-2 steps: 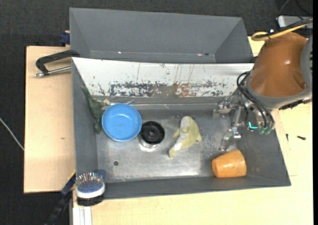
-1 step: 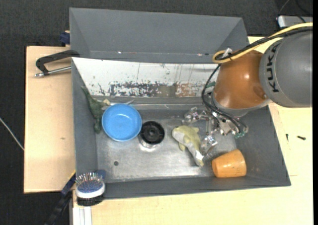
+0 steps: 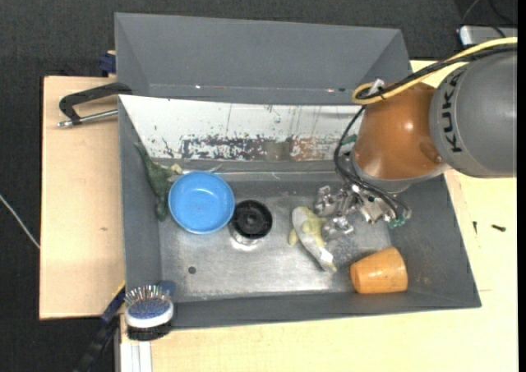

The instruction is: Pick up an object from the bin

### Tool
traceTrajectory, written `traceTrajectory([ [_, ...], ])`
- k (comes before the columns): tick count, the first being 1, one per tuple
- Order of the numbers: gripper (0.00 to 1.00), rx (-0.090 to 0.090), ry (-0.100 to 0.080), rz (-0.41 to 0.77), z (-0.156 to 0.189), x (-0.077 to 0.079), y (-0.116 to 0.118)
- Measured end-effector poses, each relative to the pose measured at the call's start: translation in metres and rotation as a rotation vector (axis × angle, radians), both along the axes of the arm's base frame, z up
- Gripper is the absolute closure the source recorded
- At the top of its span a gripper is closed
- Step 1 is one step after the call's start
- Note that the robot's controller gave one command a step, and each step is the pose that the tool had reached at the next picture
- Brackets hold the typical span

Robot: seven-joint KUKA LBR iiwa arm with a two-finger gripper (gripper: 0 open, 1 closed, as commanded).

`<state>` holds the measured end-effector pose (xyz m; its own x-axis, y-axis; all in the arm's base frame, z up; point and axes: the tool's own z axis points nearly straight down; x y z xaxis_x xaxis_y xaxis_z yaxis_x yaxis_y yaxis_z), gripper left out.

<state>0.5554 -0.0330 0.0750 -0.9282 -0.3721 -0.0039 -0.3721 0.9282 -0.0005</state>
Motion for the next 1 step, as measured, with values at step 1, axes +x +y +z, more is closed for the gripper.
traceTrajectory([
  [1, 1.00, -0.003, -0.010, 0.208, 0.1403, 0.0042, -0.0151],
])
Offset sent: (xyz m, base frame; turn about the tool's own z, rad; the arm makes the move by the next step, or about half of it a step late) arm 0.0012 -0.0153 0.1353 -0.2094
